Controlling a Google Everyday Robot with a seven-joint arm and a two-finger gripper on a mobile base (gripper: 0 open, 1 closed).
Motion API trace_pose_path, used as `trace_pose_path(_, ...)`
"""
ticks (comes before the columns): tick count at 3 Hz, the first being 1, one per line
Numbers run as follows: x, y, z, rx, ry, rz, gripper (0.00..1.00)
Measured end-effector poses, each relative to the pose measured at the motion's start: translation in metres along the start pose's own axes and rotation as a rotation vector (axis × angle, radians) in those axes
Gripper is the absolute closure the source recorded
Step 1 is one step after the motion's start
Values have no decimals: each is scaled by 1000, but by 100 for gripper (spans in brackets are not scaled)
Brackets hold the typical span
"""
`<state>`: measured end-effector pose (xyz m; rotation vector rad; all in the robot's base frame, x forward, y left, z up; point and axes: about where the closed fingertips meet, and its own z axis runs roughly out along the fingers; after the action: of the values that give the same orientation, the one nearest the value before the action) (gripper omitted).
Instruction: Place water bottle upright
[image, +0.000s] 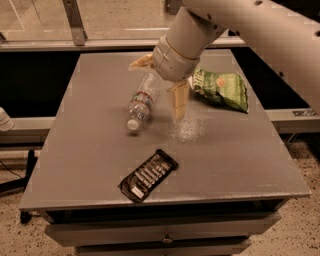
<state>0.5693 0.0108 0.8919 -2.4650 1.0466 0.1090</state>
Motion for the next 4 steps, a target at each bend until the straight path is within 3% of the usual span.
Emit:
trace_pose_path(2, -37, -23, 37, -50, -69, -198, 0)
trace_pose_path(3, -40, -25, 53, -86, -49, -276, 0)
trace_pose_path(4, -34, -28, 62, -107, 14, -342, 0)
